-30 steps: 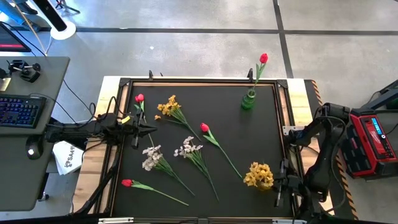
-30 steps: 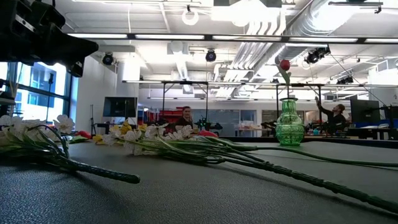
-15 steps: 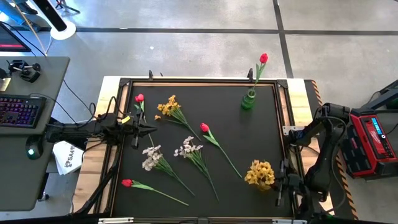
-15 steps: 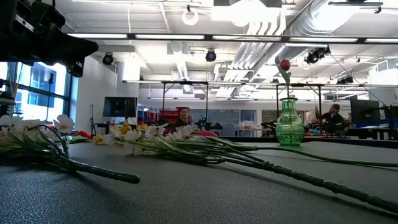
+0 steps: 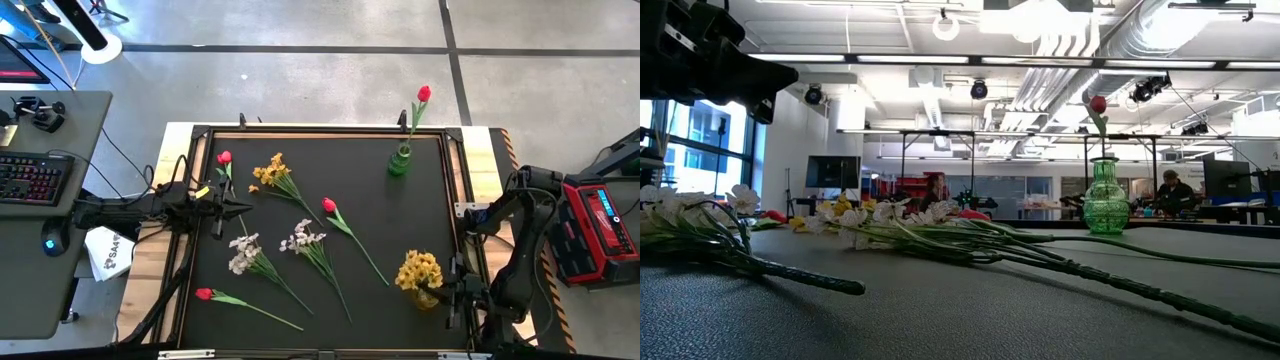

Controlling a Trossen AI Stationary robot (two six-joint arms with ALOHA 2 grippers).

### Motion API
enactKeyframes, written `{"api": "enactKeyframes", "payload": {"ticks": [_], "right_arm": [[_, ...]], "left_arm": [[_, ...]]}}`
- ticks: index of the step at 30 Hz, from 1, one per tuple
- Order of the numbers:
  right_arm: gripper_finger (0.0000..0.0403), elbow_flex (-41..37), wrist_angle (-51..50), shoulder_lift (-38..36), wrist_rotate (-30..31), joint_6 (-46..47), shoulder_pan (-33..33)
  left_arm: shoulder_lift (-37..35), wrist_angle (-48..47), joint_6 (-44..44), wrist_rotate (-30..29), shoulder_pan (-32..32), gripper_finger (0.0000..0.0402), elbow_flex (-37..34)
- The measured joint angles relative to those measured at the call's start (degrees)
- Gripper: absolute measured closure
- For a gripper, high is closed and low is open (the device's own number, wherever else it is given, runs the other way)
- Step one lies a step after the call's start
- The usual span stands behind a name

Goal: Sort flowers into vase by color
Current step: Put the right yellow flowers into the yellow vase

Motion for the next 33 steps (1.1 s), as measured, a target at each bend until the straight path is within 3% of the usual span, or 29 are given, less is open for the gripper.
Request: {"api": "enactKeyframes", "payload": {"ticks": [14, 25, 29, 33], "right_arm": [[0.0385, 0.0, -1.31, 0.0, -5.67, 2.37, -0.02], [0.04, 0.0, -2.59, 0.0, -3.71, 0.99, 0.81], [0.0401, 0.0, -4.34, -0.01, 1.74, 0.02, 1.46], [0.0402, 0.0, -4.97, -1.35, 2.01, -1.39, -0.84]], "left_arm": [[0.01, 0.02, -2.01, 0.02, 0.0, 0.0395, 0.0], [0.0, 4.49, 3.64, -0.58, -2.6, 0.0401, 0.0], [0.02, 4.9, 4.24, -3.24, -3.91, 0.0401, 0.0], [0.07, 6.62, 6.79, -3.92, -4.92, 0.0401, 0.01]]}}
